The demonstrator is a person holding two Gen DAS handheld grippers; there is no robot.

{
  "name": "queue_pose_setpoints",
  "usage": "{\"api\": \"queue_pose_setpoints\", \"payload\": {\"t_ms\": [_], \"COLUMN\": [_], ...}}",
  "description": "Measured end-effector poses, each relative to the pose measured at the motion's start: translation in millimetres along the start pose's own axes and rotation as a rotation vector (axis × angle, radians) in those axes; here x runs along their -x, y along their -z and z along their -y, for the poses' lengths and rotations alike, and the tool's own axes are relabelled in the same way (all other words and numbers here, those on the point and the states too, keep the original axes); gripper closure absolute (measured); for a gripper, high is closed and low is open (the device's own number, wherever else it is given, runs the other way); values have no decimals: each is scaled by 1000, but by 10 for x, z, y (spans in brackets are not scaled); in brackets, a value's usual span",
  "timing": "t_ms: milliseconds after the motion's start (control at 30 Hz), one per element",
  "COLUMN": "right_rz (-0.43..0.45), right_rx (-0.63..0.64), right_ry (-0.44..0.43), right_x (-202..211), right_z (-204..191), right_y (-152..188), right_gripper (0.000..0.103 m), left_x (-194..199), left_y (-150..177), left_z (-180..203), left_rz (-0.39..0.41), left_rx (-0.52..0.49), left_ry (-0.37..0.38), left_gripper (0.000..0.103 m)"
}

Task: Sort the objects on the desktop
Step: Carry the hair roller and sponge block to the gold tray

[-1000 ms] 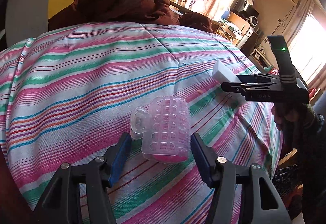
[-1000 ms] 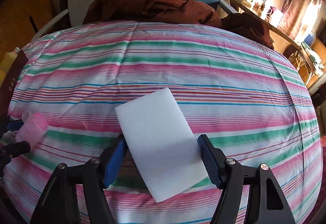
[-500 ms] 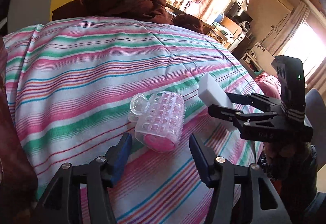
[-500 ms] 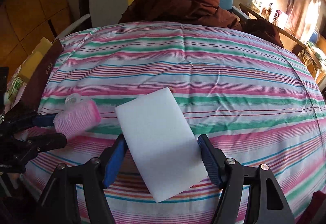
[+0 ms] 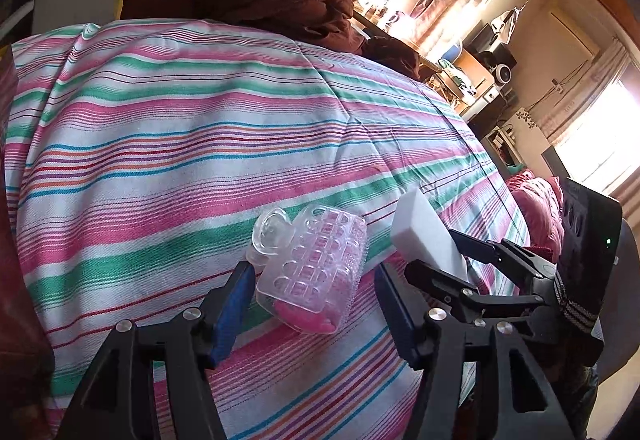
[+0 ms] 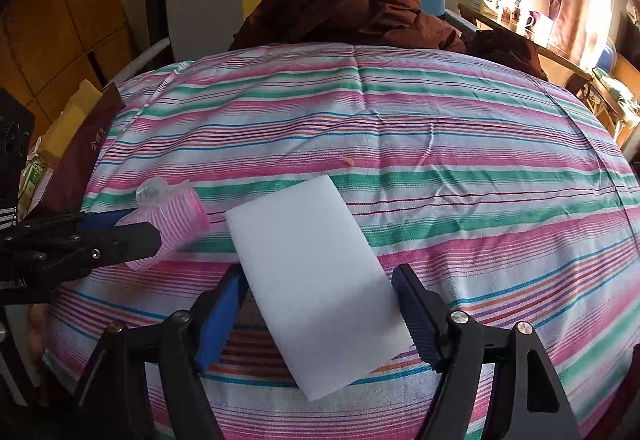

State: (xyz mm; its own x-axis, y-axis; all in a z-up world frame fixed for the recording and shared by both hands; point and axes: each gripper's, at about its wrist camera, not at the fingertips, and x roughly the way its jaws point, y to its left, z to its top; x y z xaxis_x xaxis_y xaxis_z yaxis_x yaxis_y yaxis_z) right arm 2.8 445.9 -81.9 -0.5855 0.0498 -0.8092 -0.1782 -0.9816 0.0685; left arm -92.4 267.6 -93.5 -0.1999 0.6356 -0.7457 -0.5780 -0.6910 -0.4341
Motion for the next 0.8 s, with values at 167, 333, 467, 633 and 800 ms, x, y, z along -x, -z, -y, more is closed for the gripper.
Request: {"api": "queue_pose_setpoints", "payload": {"t_ms": [167,333,467,633,800], "right_rz": [22,41,57,80,106], "right_rx": [12,27,23,31,58], "right_ry": [21,27,-6,-39,-96], "right_x": [5,68,135,195,220], "right_z": [-26,-101,-190,-361,-654], "right_y": [29,68,84,55,-22], "right_gripper": [30,33,33,33,33], "left_x": [-4,75,236,553,955], "left_y": [37,121,206,288,369], "left_z": [16,33,46,43,-99], "left_rz": [28,46,70,134,221], "left_rx": [-32,-65,-86,-103,-78], "left_ry": [-26,-34,-36,-42,-81], "left_gripper": [53,54,54,54,54]}}
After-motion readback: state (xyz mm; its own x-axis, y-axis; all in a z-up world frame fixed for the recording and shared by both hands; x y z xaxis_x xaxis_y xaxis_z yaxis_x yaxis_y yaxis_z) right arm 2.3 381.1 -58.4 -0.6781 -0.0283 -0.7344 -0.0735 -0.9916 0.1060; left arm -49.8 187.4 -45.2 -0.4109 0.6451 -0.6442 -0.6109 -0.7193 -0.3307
